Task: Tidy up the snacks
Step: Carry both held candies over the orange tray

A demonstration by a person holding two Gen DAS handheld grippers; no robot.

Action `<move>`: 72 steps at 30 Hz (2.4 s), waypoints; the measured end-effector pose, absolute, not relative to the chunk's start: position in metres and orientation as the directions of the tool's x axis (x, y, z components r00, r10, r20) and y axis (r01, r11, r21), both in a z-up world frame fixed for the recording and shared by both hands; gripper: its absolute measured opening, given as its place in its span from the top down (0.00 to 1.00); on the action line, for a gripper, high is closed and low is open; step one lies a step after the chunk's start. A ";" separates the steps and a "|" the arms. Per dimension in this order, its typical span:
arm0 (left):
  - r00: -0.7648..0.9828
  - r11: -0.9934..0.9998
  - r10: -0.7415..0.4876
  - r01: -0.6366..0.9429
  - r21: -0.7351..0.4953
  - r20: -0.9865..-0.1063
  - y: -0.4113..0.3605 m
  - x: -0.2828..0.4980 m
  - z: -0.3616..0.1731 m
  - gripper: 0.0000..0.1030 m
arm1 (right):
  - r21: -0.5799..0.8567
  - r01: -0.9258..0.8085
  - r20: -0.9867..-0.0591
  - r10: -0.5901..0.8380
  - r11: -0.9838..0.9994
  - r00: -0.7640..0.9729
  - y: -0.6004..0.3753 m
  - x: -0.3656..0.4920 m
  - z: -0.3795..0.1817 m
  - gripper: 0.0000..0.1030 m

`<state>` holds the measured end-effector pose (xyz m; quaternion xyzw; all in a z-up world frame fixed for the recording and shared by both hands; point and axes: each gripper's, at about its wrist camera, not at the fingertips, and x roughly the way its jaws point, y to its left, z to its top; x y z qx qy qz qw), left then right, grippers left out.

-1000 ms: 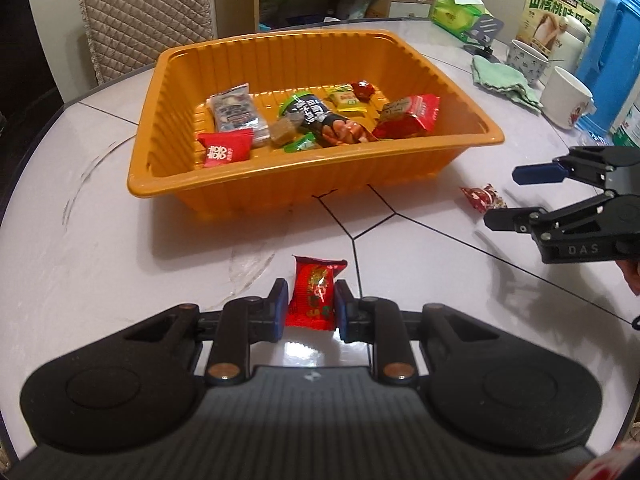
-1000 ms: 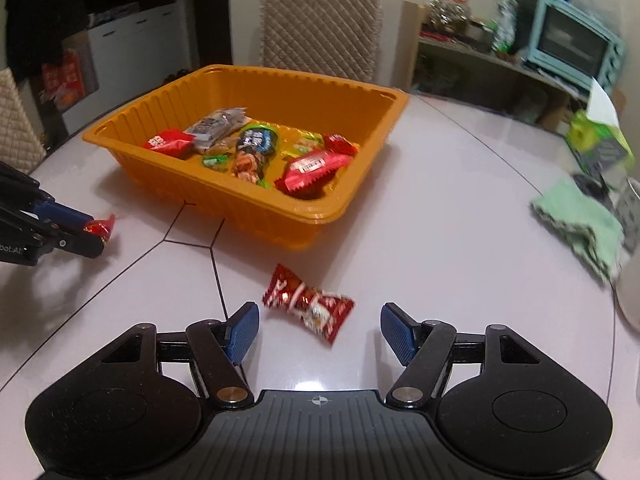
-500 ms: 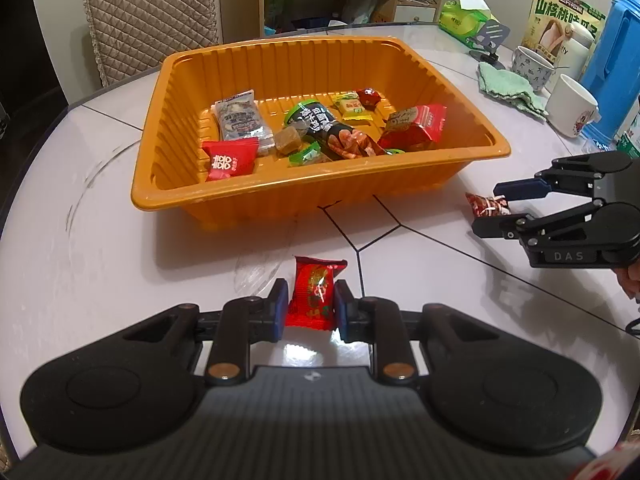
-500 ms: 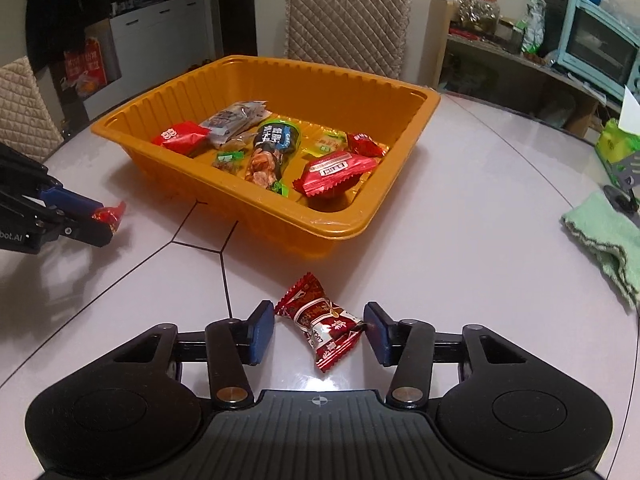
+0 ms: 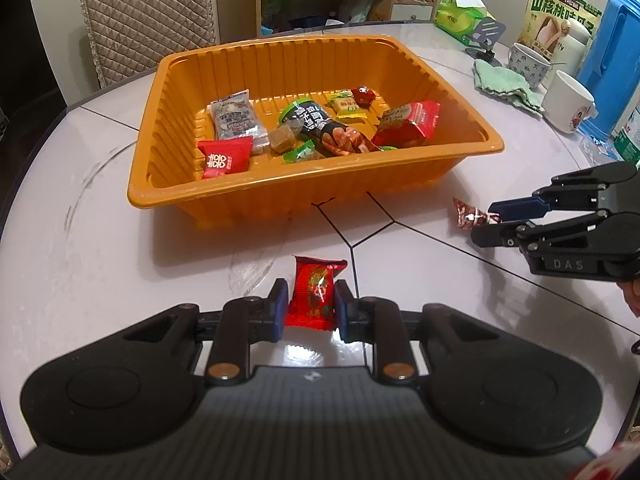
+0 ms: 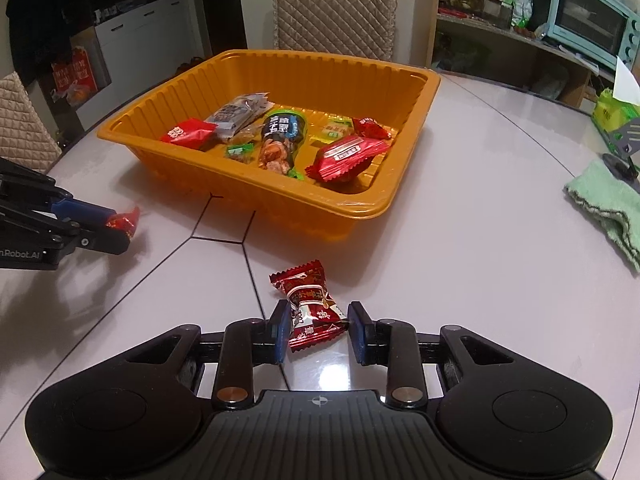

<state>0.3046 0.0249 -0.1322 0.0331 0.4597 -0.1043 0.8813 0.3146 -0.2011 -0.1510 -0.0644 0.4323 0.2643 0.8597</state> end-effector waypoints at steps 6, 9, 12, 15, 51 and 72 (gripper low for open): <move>0.563 0.976 -0.155 0.213 -0.038 -0.812 0.025 0.300 -0.129 0.79 | 0.136 -0.510 -0.768 0.416 0.849 0.488 -0.197 0.307 -0.145 0.70; 0.567 0.977 -0.155 0.212 -0.038 -0.809 0.025 0.297 -0.127 0.79 | 0.145 -0.514 -0.758 0.429 0.845 0.491 -0.196 0.302 -0.139 0.70; 0.573 0.976 -0.158 0.212 -0.040 -0.804 0.025 0.294 -0.123 0.79 | 0.154 -0.518 -0.748 0.441 0.842 0.495 -0.194 0.296 -0.134 0.70; 0.581 0.976 -0.160 0.213 -0.041 -0.798 0.025 0.290 -0.119 0.79 | 0.158 -0.524 -0.739 0.452 0.837 0.500 -0.192 0.291 -0.129 0.70; 0.710 0.980 -0.179 0.188 -0.061 -0.681 0.048 0.343 -0.048 0.79 | 0.348 -0.487 -0.593 0.590 0.802 0.548 -0.171 0.328 -0.062 0.70; 0.644 0.981 -0.148 0.193 -0.028 -0.750 0.034 0.467 -0.086 0.79 | 0.363 -0.357 -0.652 0.508 0.861 0.563 -0.166 0.429 -0.085 0.70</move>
